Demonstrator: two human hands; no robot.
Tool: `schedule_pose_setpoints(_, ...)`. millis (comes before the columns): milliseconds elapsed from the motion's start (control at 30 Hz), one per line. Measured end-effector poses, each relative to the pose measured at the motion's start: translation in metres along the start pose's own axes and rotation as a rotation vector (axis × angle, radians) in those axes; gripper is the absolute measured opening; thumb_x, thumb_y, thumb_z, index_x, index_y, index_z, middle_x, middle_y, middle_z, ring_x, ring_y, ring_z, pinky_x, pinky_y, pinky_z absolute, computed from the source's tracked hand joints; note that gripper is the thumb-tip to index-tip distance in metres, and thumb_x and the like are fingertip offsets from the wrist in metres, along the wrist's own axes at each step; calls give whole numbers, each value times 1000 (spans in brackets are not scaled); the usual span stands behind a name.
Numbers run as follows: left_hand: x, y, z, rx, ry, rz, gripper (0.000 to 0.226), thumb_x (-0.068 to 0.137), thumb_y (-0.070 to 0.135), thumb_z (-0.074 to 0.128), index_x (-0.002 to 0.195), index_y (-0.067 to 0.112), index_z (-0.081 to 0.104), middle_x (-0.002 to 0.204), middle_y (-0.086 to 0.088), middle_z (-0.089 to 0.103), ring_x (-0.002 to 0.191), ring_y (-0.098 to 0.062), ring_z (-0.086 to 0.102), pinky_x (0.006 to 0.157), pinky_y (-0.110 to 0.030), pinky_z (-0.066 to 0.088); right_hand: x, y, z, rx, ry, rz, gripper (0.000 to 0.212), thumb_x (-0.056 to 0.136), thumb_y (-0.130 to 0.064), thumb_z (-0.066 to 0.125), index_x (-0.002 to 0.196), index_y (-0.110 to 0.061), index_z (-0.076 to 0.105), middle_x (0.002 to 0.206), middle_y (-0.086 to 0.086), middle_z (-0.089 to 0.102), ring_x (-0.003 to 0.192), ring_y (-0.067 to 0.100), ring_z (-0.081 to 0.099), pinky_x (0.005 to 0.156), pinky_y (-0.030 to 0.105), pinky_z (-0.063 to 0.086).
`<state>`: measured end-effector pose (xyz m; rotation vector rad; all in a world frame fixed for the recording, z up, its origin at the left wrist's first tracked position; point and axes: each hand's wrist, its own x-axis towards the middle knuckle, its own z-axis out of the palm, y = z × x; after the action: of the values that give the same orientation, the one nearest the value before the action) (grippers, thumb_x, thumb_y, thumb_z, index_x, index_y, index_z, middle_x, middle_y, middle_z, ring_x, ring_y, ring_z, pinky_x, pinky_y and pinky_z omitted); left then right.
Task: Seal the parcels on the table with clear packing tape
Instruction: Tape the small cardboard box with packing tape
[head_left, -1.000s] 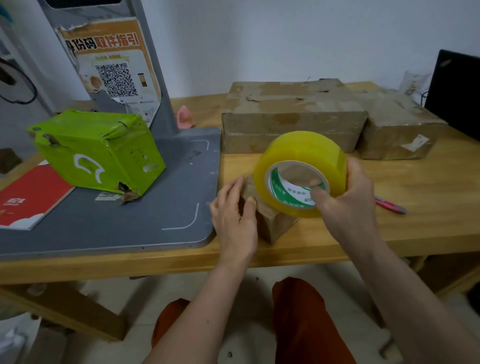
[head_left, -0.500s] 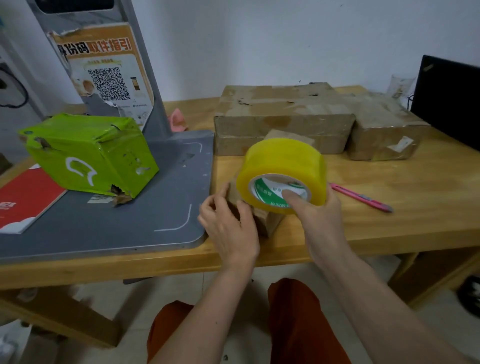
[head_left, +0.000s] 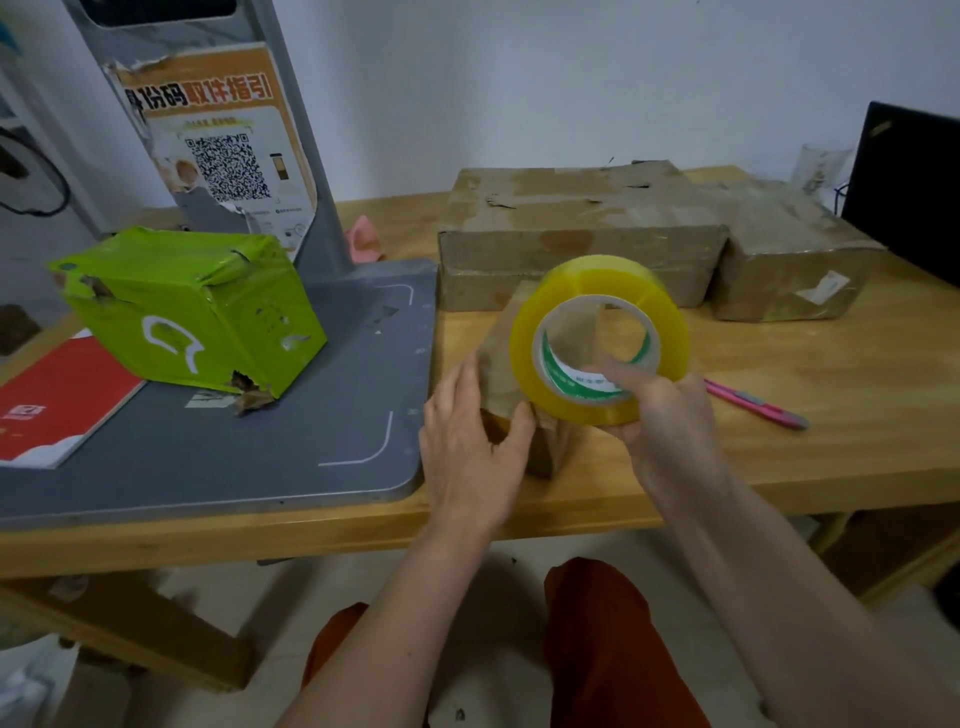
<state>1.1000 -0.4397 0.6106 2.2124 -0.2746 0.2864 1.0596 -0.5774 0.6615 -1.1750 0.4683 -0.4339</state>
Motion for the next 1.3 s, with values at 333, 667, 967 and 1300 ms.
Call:
schedule_pose_setpoints(333,4,4,-4,10,-32,-38,71,94,47,55,156,31,25,152,12,30,137,-11,27,115,-39,25,-8,5,-31,-14,-79,-45,44,84,12,57,122,-10,60,108,13,70,103,31,68,81,47,56)
schedule_pose_setpoints(667,2,6,-6,21,-46,-29,69,95,43,57,156,29,27,148,9,31,133,-11,29,115,-38,29,-11,15,-45,35,-57,-93,49,79,12,61,125,-4,58,97,7,71,94,26,69,70,33,57)
schedule_pose_setpoints(967,-1,7,-16,216,-169,122,97,74,65,37,157,18,18,155,1,22,142,-15,16,120,-40,21,-16,34,-45,101,15,-86,48,83,10,61,126,-11,59,100,0,72,102,24,68,85,42,54)
schedule_pose_setpoints(1300,6,8,-12,471,-271,314,93,81,68,60,154,46,7,165,0,5,150,-24,1,120,-53,20,-15,37,-46,77,27,-122,46,83,12,60,125,-8,59,100,0,73,96,18,70,79,31,56)
